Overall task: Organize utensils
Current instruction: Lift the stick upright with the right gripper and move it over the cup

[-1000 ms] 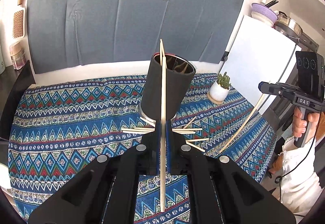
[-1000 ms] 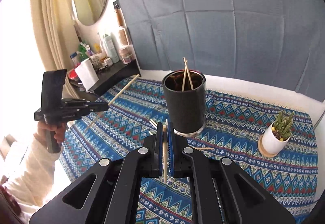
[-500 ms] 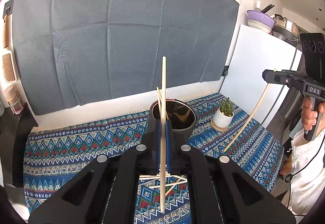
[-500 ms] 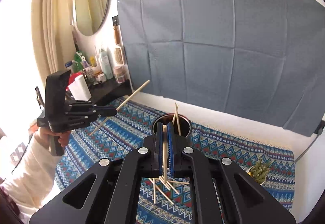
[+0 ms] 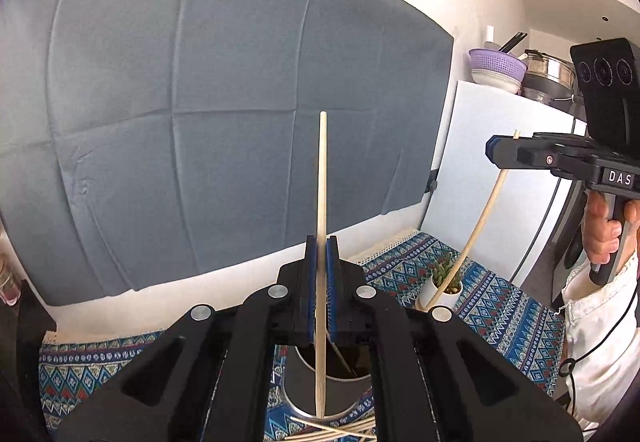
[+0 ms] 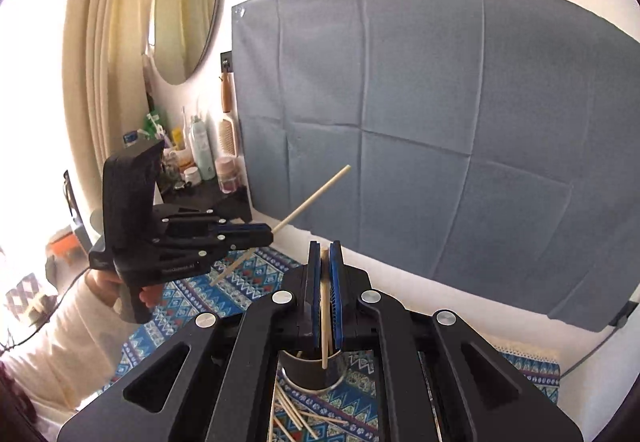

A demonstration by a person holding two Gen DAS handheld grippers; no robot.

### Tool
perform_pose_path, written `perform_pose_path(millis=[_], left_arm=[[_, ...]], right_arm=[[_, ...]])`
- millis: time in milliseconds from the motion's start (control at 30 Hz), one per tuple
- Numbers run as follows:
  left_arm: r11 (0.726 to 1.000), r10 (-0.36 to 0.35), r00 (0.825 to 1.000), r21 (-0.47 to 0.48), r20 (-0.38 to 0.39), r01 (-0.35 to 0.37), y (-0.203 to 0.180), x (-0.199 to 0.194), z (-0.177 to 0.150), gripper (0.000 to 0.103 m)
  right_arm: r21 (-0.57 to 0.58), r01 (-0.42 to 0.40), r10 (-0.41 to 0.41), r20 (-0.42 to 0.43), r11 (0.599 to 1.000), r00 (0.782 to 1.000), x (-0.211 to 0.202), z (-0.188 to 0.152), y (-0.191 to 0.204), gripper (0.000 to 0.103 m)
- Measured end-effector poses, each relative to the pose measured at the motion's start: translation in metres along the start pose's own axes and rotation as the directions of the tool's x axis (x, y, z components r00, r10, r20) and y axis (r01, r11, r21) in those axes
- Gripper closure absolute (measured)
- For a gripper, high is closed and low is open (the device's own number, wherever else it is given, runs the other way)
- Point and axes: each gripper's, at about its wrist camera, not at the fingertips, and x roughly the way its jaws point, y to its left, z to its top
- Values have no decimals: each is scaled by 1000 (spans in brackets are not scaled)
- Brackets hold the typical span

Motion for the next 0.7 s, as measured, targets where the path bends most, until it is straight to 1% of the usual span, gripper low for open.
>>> perform_pose_path(millis=[67, 167, 267, 400, 433, 567, 700], left_arm=[[1000, -14, 999, 1, 31, 14, 1, 9, 0, 98], [998, -62, 994, -9, 89, 63, 3, 21, -7, 98], [997, -75, 990, -8, 119, 76, 3, 36, -17, 98], [994, -107, 975, -8, 192, 111, 2, 51, -37, 98], [994, -102, 973, -12, 205, 107, 3, 54, -42, 98], [989, -129, 959, -41, 254, 144, 6, 63, -63, 98], [992, -124, 947, -1, 297, 130, 1, 64, -82, 98]], right_arm=[[2, -5, 5, 9, 1000, 1000, 5, 6, -5, 98], [19, -37, 37, 22, 999, 999, 14, 8, -13, 98], [33, -63, 62, 20, 998, 998, 26, 4, -18, 98], [54, -90, 90, 6, 994, 996, 43, -3, -26, 98], [62, -100, 100, 4, 993, 995, 47, -6, -28, 98], [82, -122, 123, -11, 989, 992, 62, -17, -33, 98], [114, -147, 150, -23, 983, 988, 76, -29, -40, 98]])
